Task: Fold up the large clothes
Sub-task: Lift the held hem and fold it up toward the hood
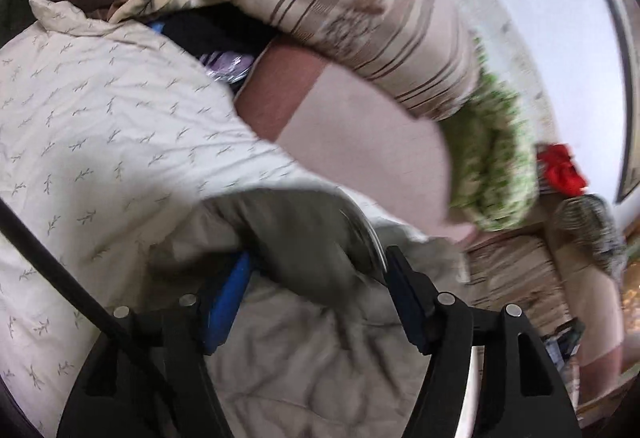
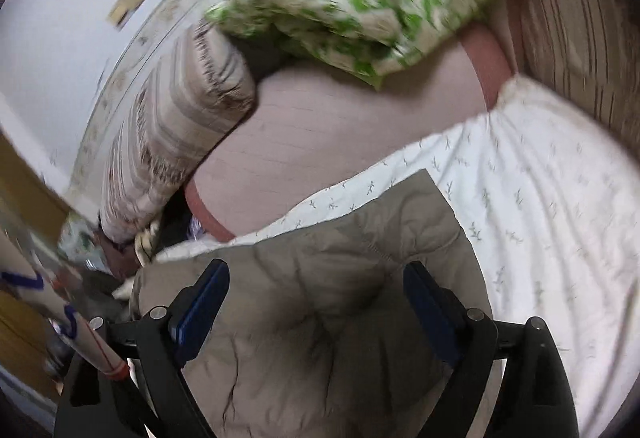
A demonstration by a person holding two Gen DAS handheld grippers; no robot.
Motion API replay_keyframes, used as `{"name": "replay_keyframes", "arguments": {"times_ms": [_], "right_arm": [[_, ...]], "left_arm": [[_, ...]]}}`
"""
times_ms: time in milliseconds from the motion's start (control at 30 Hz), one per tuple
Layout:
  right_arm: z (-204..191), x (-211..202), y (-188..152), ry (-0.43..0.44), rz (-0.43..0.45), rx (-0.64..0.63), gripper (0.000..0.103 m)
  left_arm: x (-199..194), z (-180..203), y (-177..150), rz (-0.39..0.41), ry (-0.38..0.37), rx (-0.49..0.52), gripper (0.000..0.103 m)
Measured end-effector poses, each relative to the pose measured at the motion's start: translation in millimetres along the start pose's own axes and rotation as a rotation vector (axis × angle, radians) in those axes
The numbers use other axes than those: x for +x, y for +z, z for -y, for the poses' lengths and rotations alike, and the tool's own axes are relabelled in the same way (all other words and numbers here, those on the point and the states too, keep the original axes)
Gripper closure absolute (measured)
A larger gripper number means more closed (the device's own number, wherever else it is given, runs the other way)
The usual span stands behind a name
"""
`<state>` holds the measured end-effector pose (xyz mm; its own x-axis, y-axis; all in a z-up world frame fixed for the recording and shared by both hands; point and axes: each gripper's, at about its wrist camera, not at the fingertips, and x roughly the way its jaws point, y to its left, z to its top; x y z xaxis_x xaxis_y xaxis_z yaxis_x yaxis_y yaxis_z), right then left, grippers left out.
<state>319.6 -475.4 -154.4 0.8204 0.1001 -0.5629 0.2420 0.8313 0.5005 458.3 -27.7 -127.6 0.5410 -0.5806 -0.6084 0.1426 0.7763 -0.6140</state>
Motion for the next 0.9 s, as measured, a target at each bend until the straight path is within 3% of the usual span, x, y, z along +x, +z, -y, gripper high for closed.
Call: {"name": "replay_keyframes", "arguments": {"times_ms": [67, 133, 233, 333, 367, 433, 500, 533, 633, 900], "right_arm": [[-25.1, 0.5, -9.5, -0.001, -0.018, -0.060, 0.014], [-62.7, 11.7, -25.2, 0.005, -0.061, -0.172, 0.020], [-109.1, 33.3, -58.9, 0.029, -0.134, -0.309, 0.025], [-147.5, 71.3, -84.0, 0.023, -0.175, -0.370, 0.025], [-155.2, 85.1, -88.0, 0.014, -0.182, -0.376, 0.025], [-172.2, 122.7, -93.4, -0.070, -0.167, -0.406, 0.025], [-177.9, 165.0, -92.6, -0.179, -0.160, -0.424, 0.022], [-174.3, 189.5, -89.8, -0.222, -0.179, -0.421, 0.015], [-158.7, 243.0, -82.3, -0.280, -0.226, -0.392, 0.008], [-144.1, 280.7, -71.4, -0.274, -0.182, -0.348, 0.003]], "left_arm": [[-20.5, 7.3, -1.2, 0.019, -0.033, 0.002, 0.036], [-43.4, 16.2, -8.6, 0.036, -0.016, 0.028, 0.035], [-75.4, 23.7, -36.0, 0.072, 0.102, 0.092, 0.032], [-93.5, 16.0, -78.6, 0.145, 0.279, 0.156, 0.031], [-95.1, 10.9, -95.7, 0.175, 0.350, 0.177, 0.030], [-91.8, -3.5, -114.9, 0.212, 0.417, 0.185, 0.030], [-85.2, -20.3, -127.2, 0.229, 0.438, 0.180, 0.030], [-80.5, -28.0, -130.9, 0.232, 0.436, 0.177, 0.030], [-69.9, -46.3, -131.8, 0.234, 0.422, 0.191, 0.030], [-48.9, -71.2, -124.0, 0.193, 0.479, 0.201, 0.030]]}}
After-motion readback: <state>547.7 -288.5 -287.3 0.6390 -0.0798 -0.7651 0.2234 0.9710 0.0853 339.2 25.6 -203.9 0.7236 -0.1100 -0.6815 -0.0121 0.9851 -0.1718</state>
